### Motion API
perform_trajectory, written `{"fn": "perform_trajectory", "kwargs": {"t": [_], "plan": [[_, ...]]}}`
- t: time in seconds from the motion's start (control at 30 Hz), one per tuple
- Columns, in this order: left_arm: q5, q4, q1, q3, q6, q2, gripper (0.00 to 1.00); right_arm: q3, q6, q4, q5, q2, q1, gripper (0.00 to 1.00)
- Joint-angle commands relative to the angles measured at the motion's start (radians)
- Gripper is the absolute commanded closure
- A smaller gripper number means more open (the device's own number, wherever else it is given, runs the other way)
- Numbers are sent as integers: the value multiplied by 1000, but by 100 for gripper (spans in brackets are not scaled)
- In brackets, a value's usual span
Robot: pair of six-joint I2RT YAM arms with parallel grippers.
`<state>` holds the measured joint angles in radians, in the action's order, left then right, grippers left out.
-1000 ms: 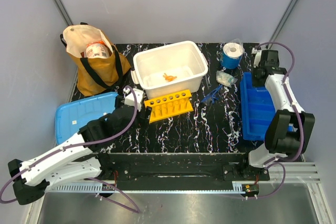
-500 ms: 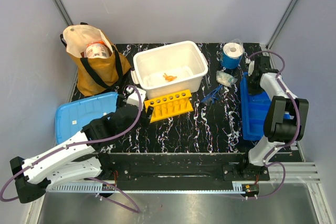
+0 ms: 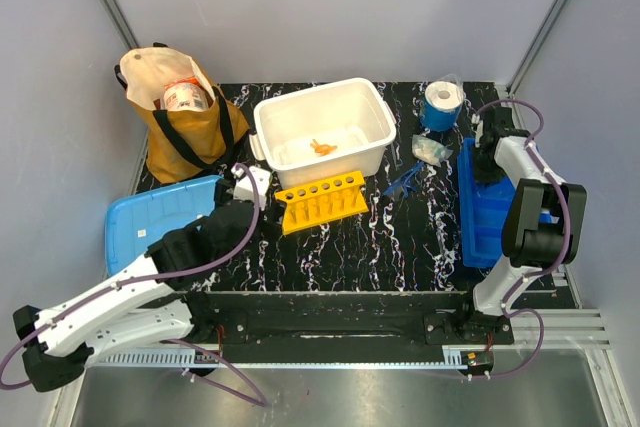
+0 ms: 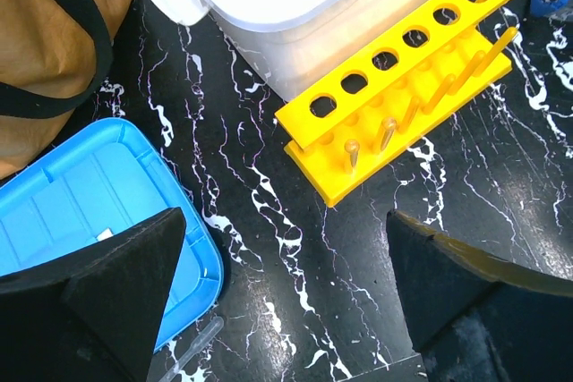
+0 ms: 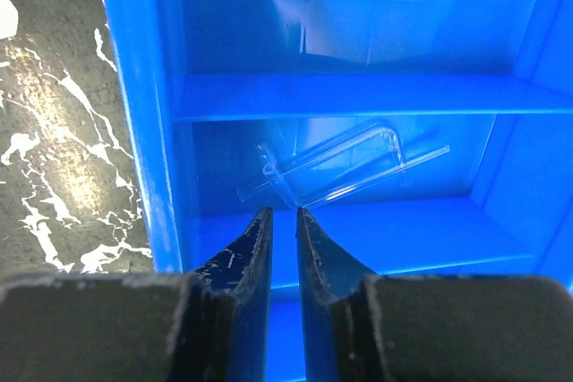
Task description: Organize the chemistry lab equipment
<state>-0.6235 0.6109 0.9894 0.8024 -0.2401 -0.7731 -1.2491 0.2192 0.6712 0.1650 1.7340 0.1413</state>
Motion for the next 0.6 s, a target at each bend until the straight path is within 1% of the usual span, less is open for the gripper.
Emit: {"fn": "perform_trajectory", "kwargs": {"t": [0.0,0.13,0.27,0.37,0.43,0.53,0.57], "plan": [[-45,-33,3,20,4,52,1,-64,-53,45,-7,-73,-2,78],[-58,-34,3,15,2,70,1,-147,-136,106,-105,-132,-3,75],[-70,-34,3,23,2,81,1,-197,-292,90,-208,-200,-19,72],[-84,-36,5,23,-1,107,1,-196,-400,19,-225,-243,-54,69],[-91,-39,3,18,-4,130,1,-196,-469,-30,-210,-252,-77,69],[-87,-46,3,12,-21,169,1,-216,-530,-71,-171,-226,-114,72],[-78,-49,5,8,-21,181,1,-228,-535,-81,-170,-196,-126,72]]}}
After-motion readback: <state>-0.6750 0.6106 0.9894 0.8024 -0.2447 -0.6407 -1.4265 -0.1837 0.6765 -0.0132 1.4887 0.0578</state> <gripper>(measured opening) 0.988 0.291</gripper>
